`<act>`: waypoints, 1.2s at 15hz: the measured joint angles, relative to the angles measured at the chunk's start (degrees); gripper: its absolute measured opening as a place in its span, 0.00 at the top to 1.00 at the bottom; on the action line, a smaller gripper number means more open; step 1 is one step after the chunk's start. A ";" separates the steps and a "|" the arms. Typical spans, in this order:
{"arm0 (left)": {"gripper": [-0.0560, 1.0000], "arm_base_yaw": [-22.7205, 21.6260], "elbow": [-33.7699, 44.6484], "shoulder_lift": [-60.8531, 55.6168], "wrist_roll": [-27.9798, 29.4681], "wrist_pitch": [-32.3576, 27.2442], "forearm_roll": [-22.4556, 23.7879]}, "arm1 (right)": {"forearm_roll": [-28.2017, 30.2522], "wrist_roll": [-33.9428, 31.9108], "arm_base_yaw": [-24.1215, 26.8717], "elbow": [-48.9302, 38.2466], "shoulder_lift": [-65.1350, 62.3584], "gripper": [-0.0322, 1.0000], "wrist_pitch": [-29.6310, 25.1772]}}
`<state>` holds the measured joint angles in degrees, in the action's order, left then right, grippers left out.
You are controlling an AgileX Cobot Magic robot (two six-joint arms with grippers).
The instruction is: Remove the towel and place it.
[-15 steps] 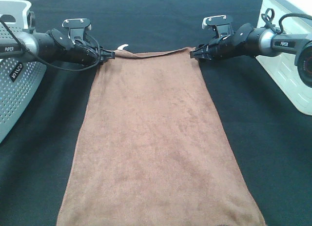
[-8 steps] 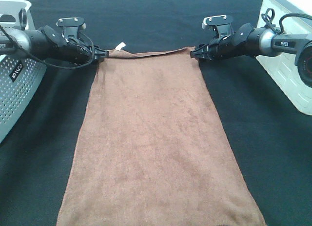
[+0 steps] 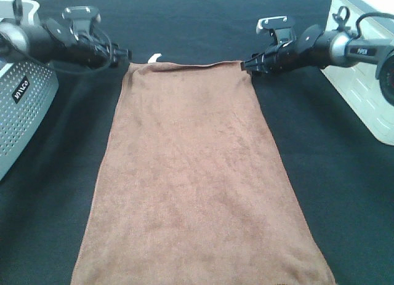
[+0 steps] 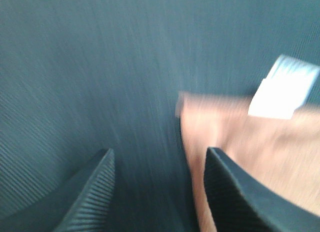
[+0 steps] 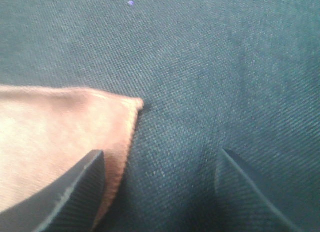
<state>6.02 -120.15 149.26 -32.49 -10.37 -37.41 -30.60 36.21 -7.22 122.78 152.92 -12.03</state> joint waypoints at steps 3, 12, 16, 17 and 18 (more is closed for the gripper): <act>0.46 0.00 0.00 -2.06 0.00 0.23 0.00 | -0.52 0.00 0.23 0.00 -3.21 0.40 -1.15; 0.35 0.00 0.00 -16.56 8.94 -19.31 14.50 | 5.67 -8.54 0.29 0.00 -23.09 0.22 -28.71; 0.21 -0.34 0.00 -28.13 25.32 -38.56 39.59 | 18.33 -23.95 2.75 0.00 -35.18 0.20 -45.44; 0.21 -1.32 0.00 -30.14 26.59 -42.51 42.23 | 18.85 -26.59 4.47 0.00 -37.30 0.20 -47.90; 0.21 -3.04 0.00 -31.91 27.27 -45.49 42.80 | 19.31 -28.02 6.19 0.00 -39.13 0.20 -50.19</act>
<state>2.98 -120.15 117.34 -5.21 -55.86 5.39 -11.29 8.19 -1.03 122.78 113.79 -62.22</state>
